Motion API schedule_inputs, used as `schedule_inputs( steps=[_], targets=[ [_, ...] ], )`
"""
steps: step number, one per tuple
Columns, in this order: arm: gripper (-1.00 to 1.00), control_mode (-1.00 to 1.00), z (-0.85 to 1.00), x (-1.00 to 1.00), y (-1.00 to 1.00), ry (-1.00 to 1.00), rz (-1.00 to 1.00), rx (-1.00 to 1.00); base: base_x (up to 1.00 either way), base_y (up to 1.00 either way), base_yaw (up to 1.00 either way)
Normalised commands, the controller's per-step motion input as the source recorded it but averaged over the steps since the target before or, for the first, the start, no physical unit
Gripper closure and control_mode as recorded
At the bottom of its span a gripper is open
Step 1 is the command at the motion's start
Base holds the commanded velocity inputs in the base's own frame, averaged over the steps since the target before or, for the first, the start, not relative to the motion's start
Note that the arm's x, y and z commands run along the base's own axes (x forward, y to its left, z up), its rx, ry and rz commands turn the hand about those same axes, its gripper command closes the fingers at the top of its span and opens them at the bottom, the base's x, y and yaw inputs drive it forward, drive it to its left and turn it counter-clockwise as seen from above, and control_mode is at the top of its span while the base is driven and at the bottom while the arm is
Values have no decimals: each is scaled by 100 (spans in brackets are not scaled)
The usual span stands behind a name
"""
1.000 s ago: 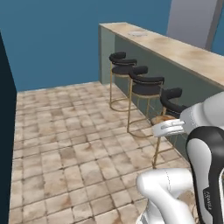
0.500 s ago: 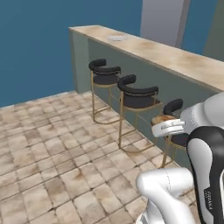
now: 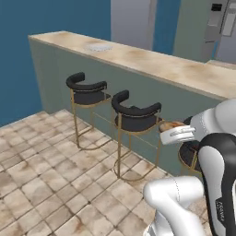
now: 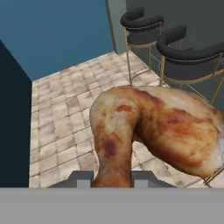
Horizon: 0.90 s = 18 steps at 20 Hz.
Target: Take the cheese, chicken drumstick, and mushroom from the fridge and place them on the plate on the dining counter to create an appetizer plate.
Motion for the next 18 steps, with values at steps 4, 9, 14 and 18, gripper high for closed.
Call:
schedule_inputs(
  steps=[4, 9, 14, 18],
  targets=[
    [100, 100, 0, 0, 0, 0, 0, 0, 100, 92, -47],
    [100, 100, 0, 0, 0, 0, 0, 0, 100, 99, -46],
    [100, 100, 0, 0, 0, 0, 0, 0, 94, 100, -39],
    [100, 100, 0, 0, 0, 0, 0, 0, 64, 100, -32]
  ],
)
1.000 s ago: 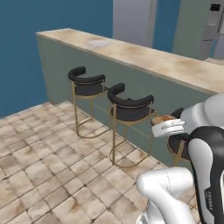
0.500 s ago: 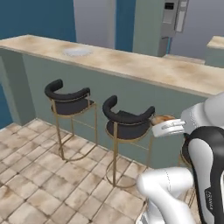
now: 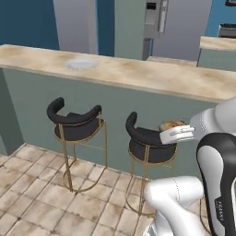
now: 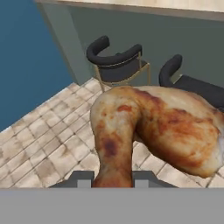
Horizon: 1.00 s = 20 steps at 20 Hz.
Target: Take the cheese, chicken drumstick, and mushroom from the fridge and place them on the plate on the dining counter to create an appetizer plate.
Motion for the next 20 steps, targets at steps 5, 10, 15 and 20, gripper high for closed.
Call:
schedule_inputs(
  steps=[5, 10, 15, 20],
  targets=[
    [100, 100, 0, 0, 0, 0, 0, 0, 65, 100, -29],
    [100, 100, 0, 0, 0, 0, 0, 0, 77, 100, -30],
    [100, 100, 0, 0, 0, 0, 0, 0, 79, 100, -34],
    [100, 100, 0, 0, 0, 0, 0, 0, 82, 93, -38]
  ],
)
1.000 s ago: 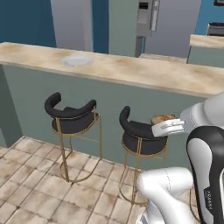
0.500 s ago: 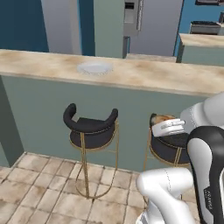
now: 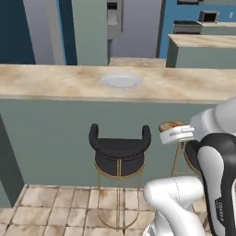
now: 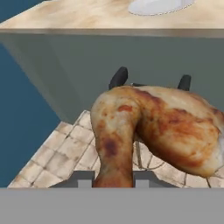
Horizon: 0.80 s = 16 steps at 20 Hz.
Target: Take the cheese, chicken drumstick, and mushroom from the fridge and place them on the plate on the dining counter to create an appetizer plate.
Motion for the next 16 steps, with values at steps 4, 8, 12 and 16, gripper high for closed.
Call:
schedule_inputs(
  steps=[4, 8, 12, 16],
  targets=[
    [100, 100, 0, 0, 0, 0, 0, 0, 96, 61, -37],
    [100, 100, 0, 0, 0, 0, 0, 0, 100, 56, -37],
    [100, -100, 0, 21, 4, -1, -8, -2, 74, 25, -26],
    [100, -100, 9, 25, 6, -4, -24, -6, 0, 0, 0]
  ],
)
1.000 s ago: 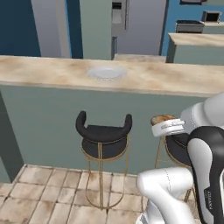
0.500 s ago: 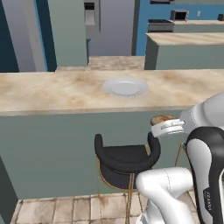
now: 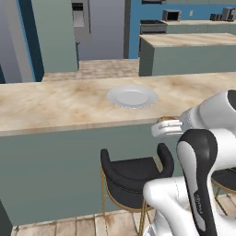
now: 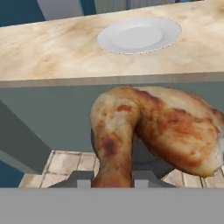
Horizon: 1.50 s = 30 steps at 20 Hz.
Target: Take the cheese, chicken drumstick, and mushroom from the fridge and place them on the plate on the dining counter to create an appetizer plate.
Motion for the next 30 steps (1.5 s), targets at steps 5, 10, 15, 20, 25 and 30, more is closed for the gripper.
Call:
schedule_inputs(
  steps=[5, 10, 15, 20, 25, 30],
  targets=[
    [100, -100, 23, -17, 0, -12, -16, -3, 0, 0, 0],
    [100, -100, 46, -6, -16, -7, -14, -1, 0, 0, 0],
    [100, -100, 67, 0, -42, 0, -12, 2, 0, 0, 0],
    [100, -100, 38, 32, -37, 18, -6, 10, 0, 0, 0],
    [100, -100, -11, 89, -21, 18, 0, 8, 0, 0, 0],
    [100, -100, -30, 99, -4, 16, 0, 3, 0, 0, 0]
  ],
)
